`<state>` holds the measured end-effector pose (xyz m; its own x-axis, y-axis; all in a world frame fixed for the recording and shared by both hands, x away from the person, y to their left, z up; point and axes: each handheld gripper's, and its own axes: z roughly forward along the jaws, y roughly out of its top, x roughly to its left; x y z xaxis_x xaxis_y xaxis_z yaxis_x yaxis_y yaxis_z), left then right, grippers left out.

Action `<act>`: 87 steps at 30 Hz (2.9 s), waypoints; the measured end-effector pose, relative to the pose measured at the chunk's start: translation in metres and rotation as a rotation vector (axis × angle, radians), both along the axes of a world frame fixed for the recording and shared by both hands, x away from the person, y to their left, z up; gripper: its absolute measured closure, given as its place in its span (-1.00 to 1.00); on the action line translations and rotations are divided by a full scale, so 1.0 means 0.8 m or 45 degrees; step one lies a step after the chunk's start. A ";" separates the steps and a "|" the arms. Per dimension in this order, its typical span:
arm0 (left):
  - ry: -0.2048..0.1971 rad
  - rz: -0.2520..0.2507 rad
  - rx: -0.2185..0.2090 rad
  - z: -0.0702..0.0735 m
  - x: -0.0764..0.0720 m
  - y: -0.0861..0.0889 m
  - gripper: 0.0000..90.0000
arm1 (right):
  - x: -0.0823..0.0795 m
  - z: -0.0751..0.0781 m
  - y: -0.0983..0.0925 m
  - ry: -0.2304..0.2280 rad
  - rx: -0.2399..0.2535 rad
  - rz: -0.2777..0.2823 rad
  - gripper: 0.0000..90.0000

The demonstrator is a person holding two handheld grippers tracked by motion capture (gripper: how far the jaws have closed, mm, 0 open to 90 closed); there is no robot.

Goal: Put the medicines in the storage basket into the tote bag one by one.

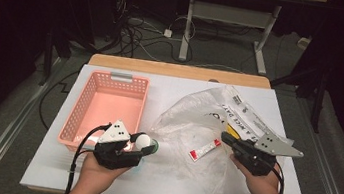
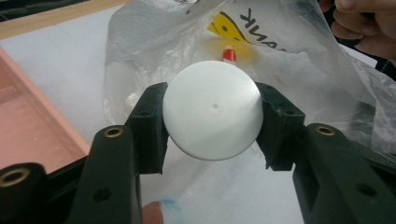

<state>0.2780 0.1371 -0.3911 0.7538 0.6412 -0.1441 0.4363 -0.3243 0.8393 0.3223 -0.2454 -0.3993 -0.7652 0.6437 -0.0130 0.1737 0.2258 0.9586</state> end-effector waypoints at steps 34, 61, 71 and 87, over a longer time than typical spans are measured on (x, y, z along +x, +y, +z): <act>-0.009 -0.086 0.041 -0.015 0.009 -0.058 0.08 | -0.001 0.006 0.003 -0.013 0.017 0.010 1.00; -0.001 -0.071 0.100 -0.048 0.078 -0.147 0.08 | 0.003 0.005 0.004 -0.010 0.035 0.010 1.00; -0.011 -0.041 0.098 -0.059 0.104 -0.175 0.08 | 0.007 0.003 0.003 -0.003 0.039 0.005 1.00; -0.014 0.028 0.125 -0.077 0.138 -0.204 0.08 | 0.009 0.004 0.004 -0.006 0.050 0.009 1.00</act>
<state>0.3885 -0.0260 -0.4529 0.7405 0.6683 -0.0716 0.4354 -0.3958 0.8086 0.3294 -0.2426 -0.3960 -0.7696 0.6385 0.0089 0.1680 0.1890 0.9675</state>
